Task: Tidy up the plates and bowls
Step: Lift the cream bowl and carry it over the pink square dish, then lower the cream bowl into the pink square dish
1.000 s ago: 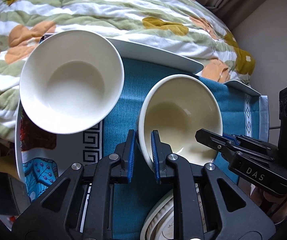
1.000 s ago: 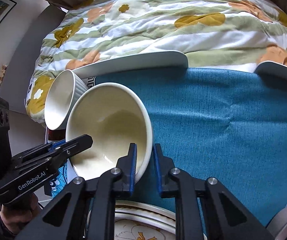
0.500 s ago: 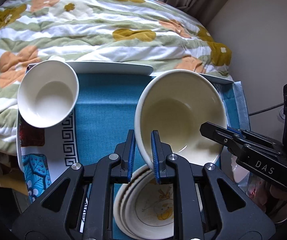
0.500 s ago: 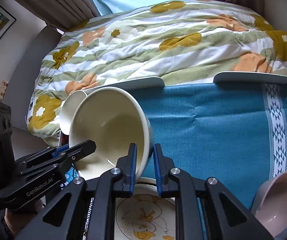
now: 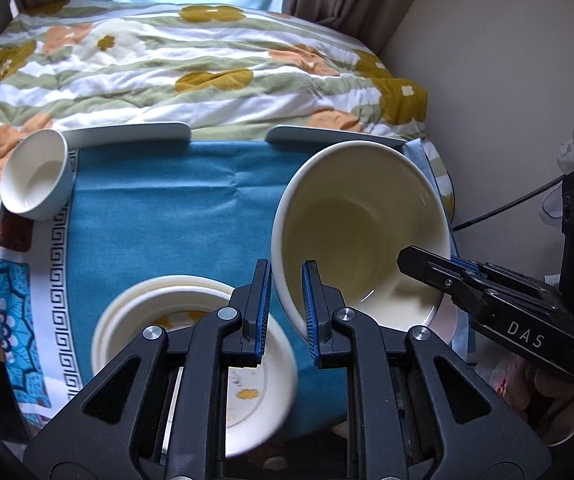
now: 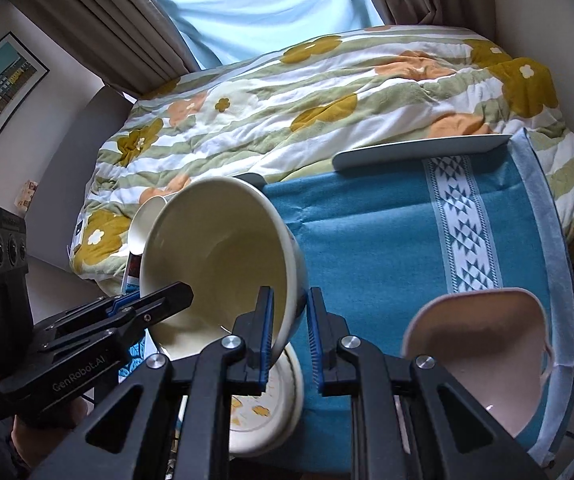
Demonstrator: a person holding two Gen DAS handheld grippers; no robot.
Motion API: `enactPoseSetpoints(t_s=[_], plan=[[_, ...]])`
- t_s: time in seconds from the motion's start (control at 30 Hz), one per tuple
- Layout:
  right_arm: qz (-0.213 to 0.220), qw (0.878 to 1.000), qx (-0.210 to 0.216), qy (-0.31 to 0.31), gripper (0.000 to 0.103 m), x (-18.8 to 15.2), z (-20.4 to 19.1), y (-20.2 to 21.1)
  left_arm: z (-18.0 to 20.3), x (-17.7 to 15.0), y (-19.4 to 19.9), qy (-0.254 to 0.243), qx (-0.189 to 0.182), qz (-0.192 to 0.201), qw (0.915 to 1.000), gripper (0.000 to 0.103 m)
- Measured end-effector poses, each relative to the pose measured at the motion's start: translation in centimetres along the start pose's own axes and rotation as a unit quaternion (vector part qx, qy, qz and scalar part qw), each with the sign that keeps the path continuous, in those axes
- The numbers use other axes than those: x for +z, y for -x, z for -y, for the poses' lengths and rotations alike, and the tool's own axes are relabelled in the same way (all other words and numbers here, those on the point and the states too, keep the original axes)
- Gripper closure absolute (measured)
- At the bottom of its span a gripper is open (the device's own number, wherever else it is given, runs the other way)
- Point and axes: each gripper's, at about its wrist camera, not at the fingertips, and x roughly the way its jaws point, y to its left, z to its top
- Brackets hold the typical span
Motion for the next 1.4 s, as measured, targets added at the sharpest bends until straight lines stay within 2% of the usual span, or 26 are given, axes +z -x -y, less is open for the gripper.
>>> enactPoseSetpoints(t_s=[0.2,0.33,0.6,0.73,0.93,1.23,1.4], plan=[[0.002,1.000,-0.016,-0.004,0.088,-1.9,6.9,3.7,7.3,-2.5,-3.2,-0.004,-0.015,-0.011,0.9998,0.089],[-0.009,0.999,-0.030,-0.012,0.088,-3.3,11.0,4.6,10.8,-3.9,-6.0,-0.009,-0.017,-0.030,0.9993,0.089],[-0.051,0.998,-0.031,-0.029,0.088,-5.6,16.2,2.2,12.7,-5.8,-11.3,-0.007,0.007,-0.071,0.9974,0.089],[-0.068,0.997,-0.030,-0.024,0.088,-6.2,16.8,0.8,12.7,-6.3,-13.1,-0.016,0.033,-0.086,0.9956,0.089],[-0.079,0.996,-0.027,-0.020,0.088,-6.6,17.6,-0.5,12.8,-6.1,-14.4,-0.021,0.047,-0.093,0.9943,0.089],[-0.081,0.996,-0.026,-0.017,0.088,-6.7,17.6,-0.4,14.0,-5.8,-14.4,-0.054,0.084,-0.091,0.9908,0.089],[-0.080,0.996,-0.038,-0.012,0.088,-6.8,17.3,-0.3,14.0,-5.9,-14.7,-0.060,0.086,-0.095,0.9899,0.089]])
